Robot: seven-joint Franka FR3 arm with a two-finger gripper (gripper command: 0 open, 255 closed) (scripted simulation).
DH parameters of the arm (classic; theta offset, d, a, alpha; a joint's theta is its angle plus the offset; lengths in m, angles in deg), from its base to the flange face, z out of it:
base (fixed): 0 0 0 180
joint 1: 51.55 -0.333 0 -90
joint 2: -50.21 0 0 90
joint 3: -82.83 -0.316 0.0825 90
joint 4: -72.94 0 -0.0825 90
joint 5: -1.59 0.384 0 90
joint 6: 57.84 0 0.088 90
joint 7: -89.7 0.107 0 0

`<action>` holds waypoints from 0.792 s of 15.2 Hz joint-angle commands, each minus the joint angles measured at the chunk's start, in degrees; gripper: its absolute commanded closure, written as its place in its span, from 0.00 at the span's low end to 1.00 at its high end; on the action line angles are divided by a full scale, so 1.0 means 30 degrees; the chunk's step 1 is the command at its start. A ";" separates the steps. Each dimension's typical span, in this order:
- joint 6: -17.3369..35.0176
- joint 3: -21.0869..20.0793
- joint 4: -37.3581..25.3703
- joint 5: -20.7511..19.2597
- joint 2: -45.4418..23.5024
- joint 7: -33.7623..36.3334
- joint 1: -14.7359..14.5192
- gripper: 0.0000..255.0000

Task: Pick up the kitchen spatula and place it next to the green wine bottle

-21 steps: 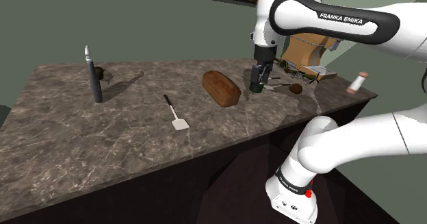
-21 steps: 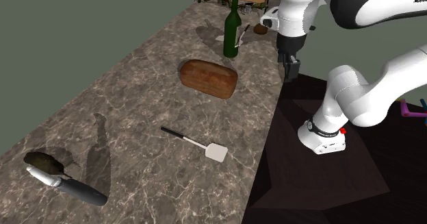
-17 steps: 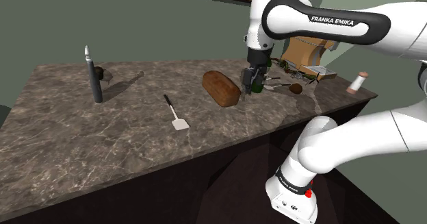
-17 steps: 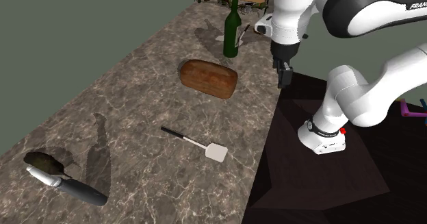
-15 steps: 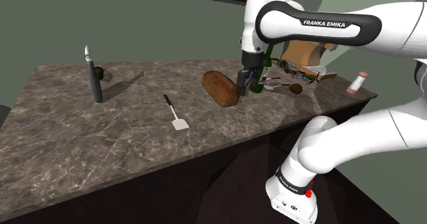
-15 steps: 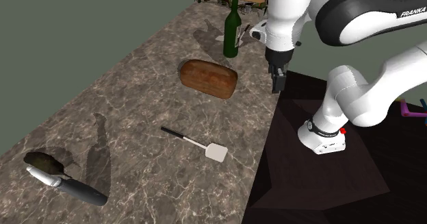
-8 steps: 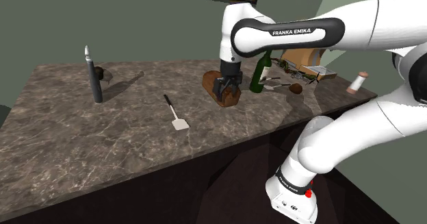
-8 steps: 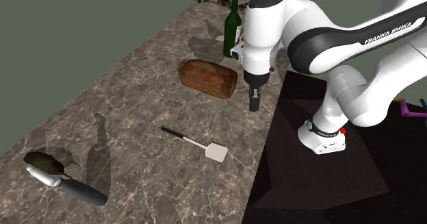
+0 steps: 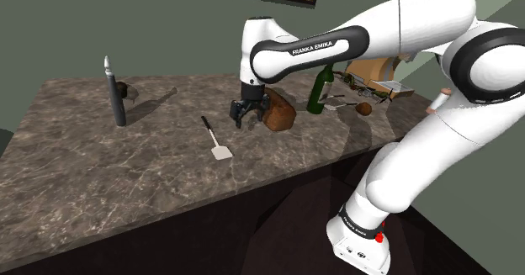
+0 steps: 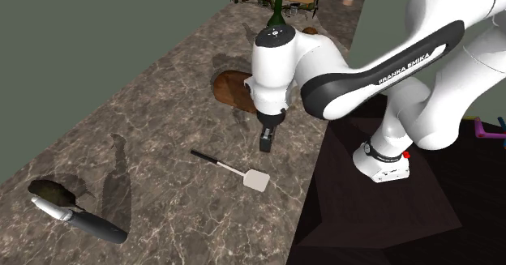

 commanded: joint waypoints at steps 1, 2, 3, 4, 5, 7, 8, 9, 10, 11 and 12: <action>0.0984 -0.0282 -0.0530 -0.0128 -0.1193 0.0966 -0.0004 0.00; 0.1389 -0.0386 -0.0944 -0.0251 -0.1871 0.1420 0.0003 0.00; 0.1769 -0.0479 -0.1384 -0.0393 -0.2552 0.1875 0.0006 0.00; 0.2124 -0.0557 -0.1850 -0.0553 -0.3236 0.2332 0.0002 0.00; 0.2454 -0.0615 -0.2343 -0.0728 -0.3922 0.2788 -0.0015 0.00; 0.3034 -0.0693 -0.3405 -0.1115 -0.5300 0.3693 -0.0069 0.00; 0.3284 -0.0704 -0.3975 -0.1321 -0.5991 0.4139 -0.0115 0.00; 0.3508 -0.0696 -0.4572 -0.1530 -0.6682 0.4577 -0.0175 0.00; 0.3705 -0.0672 -0.5195 -0.1741 -0.7373 0.5006 -0.0244 0.00; 0.3875 -0.0630 -0.5845 -0.1948 -0.8065 0.5423 -0.0326 0.00; 0.3897 -0.0609 -0.5935 -0.1972 -0.8158 0.5476 -0.0352 0.00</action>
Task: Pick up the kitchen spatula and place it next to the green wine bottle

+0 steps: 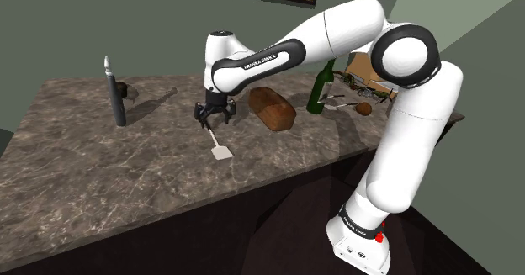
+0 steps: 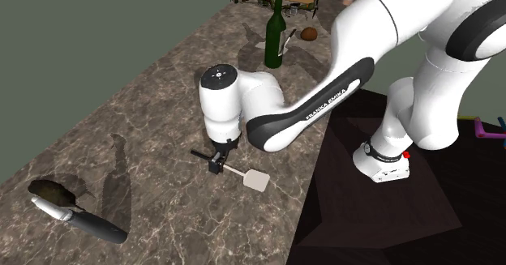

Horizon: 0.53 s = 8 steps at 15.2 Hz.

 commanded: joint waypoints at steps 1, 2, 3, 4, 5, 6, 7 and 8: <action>0.0370 0.0014 -0.0199 -0.0159 -0.0478 0.0348 -0.0089 0.00; 0.0592 0.0029 -0.0111 -0.0204 -0.0616 0.0377 -0.0094 0.00; 0.0813 0.0044 -0.0028 -0.0249 -0.0757 0.0408 -0.0099 0.00; 0.1033 0.0059 0.0051 -0.0296 -0.0901 0.0439 -0.0105 0.00; 0.1252 0.0075 0.0126 -0.0345 -0.1049 0.0470 -0.0110 0.00; 0.1469 0.0092 0.0197 -0.0394 -0.1199 0.0503 -0.0117 0.00; 0.1809 0.0120 0.0300 -0.0475 -0.1443 0.0556 -0.0127 0.00; 0.1811 0.0121 0.0304 -0.0473 -0.1440 0.0555 -0.0128 0.00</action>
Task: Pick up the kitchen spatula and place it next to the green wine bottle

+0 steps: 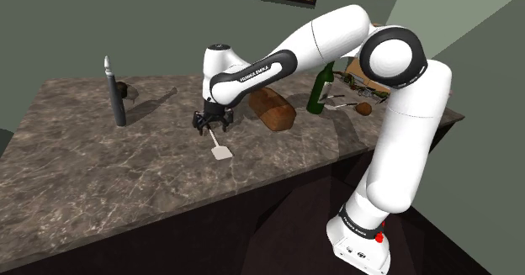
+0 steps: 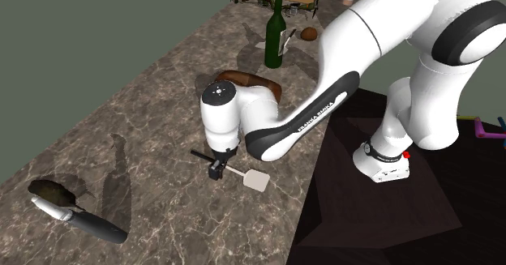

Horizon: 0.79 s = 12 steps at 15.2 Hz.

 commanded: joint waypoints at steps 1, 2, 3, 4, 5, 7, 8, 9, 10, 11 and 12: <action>0.0111 0.0017 -0.0064 -0.0045 -0.0165 0.0021 -0.0008 0.00; 0.0110 0.0017 -0.0064 -0.0045 -0.0165 0.0021 -0.0008 0.00; 0.0110 0.0017 -0.0065 -0.0045 -0.0165 0.0021 -0.0008 0.00; 0.0110 0.0017 -0.0065 -0.0045 -0.0165 0.0021 -0.0008 0.00; 0.0110 0.0017 -0.0065 -0.0045 -0.0165 0.0021 -0.0008 0.00; 0.0108 0.0017 -0.0063 -0.0044 -0.0163 0.0020 -0.0007 0.00; 0.0108 0.0017 -0.0063 -0.0044 -0.0163 0.0020 -0.0007 1.00; 0.0108 0.0017 -0.0063 -0.0044 -0.0163 0.0020 -0.0007 1.00; 0.0108 0.0017 -0.0063 -0.0044 -0.0163 0.0020 -0.0007 1.00; 0.0108 0.0017 -0.0063 -0.0044 -0.0163 0.0020 -0.0007 1.00; 0.0108 0.0017 -0.0063 -0.0044 -0.0163 0.0020 -0.0007 1.00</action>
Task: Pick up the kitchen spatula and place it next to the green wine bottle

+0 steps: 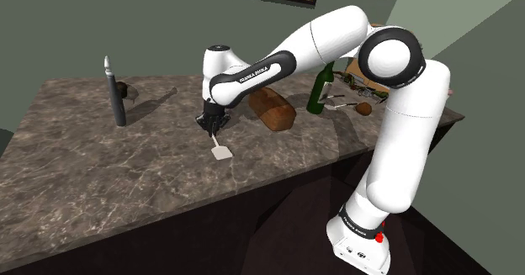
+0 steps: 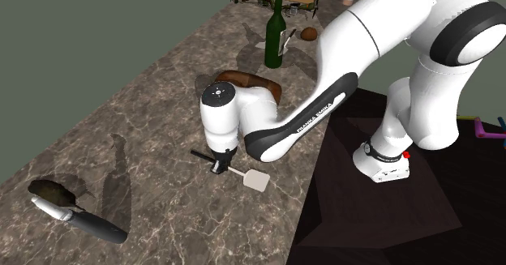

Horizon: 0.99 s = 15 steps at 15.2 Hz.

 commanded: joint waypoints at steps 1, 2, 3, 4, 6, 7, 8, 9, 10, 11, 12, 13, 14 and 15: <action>0.0000 0.0000 0.0000 0.0000 0.0000 0.0000 0.0000 1.00; 0.0000 0.0000 0.0000 0.0000 0.0000 0.0000 0.0000 1.00; 0.0000 0.0000 0.0000 0.0000 0.0000 0.0000 0.0000 1.00; 0.0000 0.0000 0.0000 0.0000 0.0000 0.0000 0.0000 1.00; -0.0220 -0.0016 -0.0085 0.0050 0.0140 -0.0039 0.0010 1.00; -0.0443 -0.0032 -0.0172 0.0099 0.0280 -0.0079 0.0020 1.00; -0.0669 -0.0045 -0.0271 0.0144 0.0410 -0.0115 0.0029 1.00; -0.0894 -0.0058 -0.0369 0.0190 0.0541 -0.0152 0.0038 1.00; -0.1121 -0.0070 -0.0472 0.0235 0.0668 -0.0188 0.0046 1.00; -0.1348 -0.0082 -0.0578 0.0278 0.0793 -0.0223 0.0054 1.00; -0.1576 -0.0092 -0.0689 0.0320 0.0913 -0.0258 0.0060 1.00; -0.1806 -0.0103 -0.0805 0.0360 0.1031 -0.0291 0.0067 1.00; -0.2036 -0.0112 -0.0924 0.0399 0.1144 -0.0324 0.0073 1.00; -0.2267 -0.0120 -0.1048 0.0437 0.1255 -0.0355 0.0079 1.00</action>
